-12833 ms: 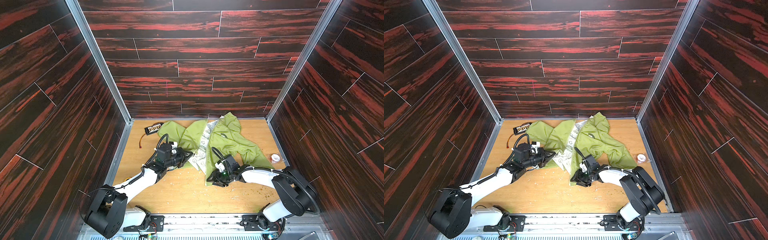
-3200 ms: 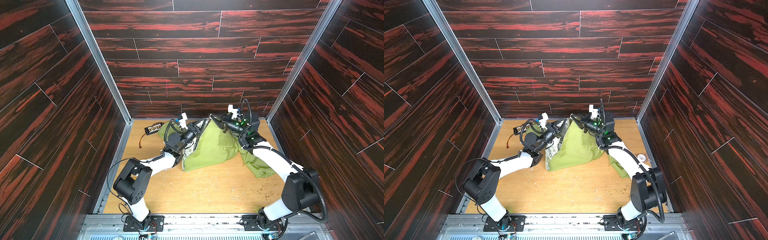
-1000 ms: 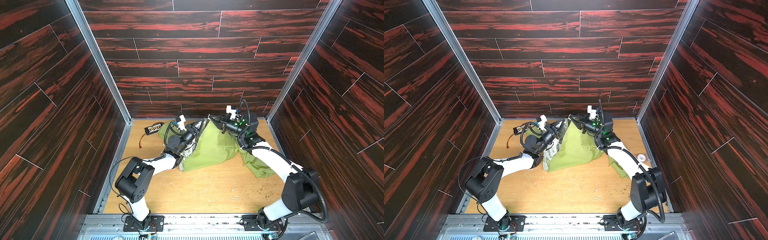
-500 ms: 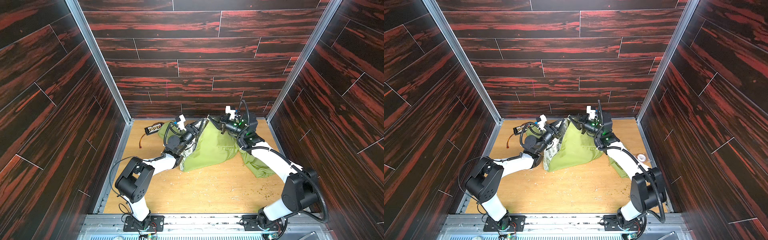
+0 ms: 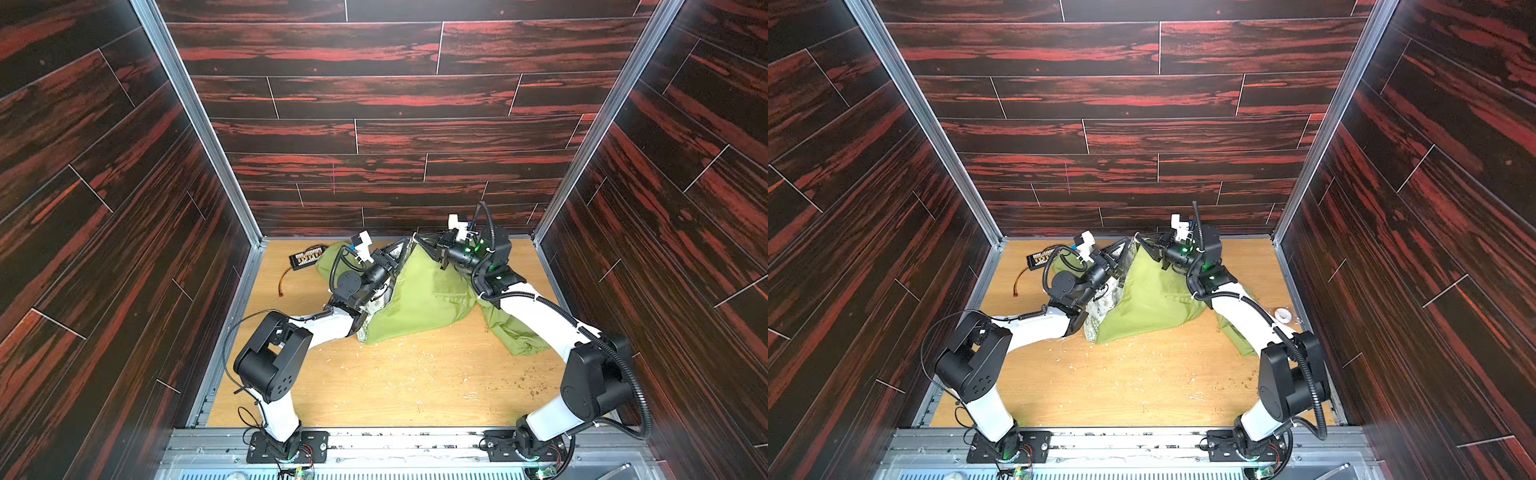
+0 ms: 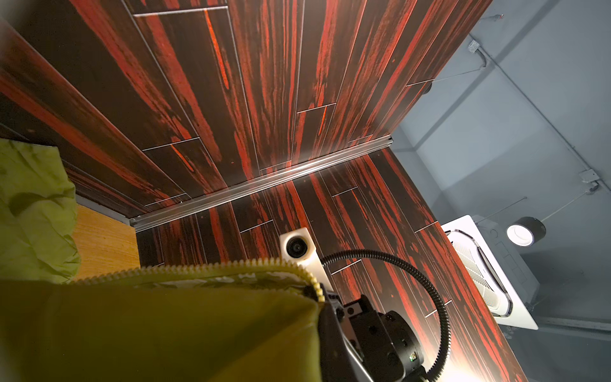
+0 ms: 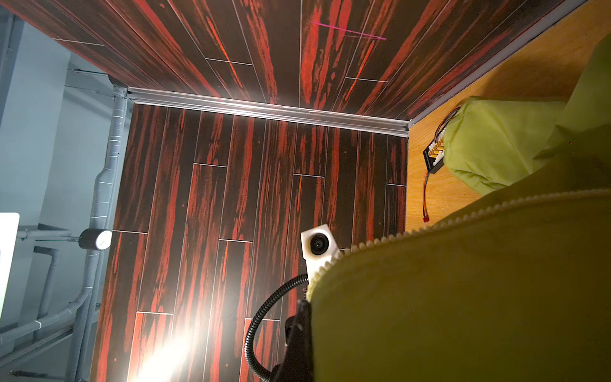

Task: Zip up the jacket

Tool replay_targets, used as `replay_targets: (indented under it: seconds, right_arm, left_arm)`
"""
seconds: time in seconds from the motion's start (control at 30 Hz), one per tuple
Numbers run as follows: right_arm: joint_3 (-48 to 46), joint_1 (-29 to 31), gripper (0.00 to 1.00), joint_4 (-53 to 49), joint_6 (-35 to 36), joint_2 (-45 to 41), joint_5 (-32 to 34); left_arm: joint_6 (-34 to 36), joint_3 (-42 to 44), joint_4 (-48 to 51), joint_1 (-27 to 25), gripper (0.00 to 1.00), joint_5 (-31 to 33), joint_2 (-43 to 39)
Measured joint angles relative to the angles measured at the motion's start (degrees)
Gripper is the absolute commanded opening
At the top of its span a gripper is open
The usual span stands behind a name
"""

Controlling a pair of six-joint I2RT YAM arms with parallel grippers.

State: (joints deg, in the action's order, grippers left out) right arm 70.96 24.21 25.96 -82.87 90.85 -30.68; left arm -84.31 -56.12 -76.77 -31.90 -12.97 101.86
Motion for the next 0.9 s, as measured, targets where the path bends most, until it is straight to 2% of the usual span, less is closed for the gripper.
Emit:
replay_targets:
  seconds: [0.6,0.9]
  right_arm:
    - [0.31,0.55,0.0,-3.58,4.5,0.0,1.4]
    - [-0.79,0.57,0.0,0.85,2.91,0.0,-0.13]
  left_arm:
    - [-0.37,0.0,0.09,0.0,0.0,0.57,0.11]
    - [-1.7,-0.02,-0.55,0.0,0.0,0.59,0.11]
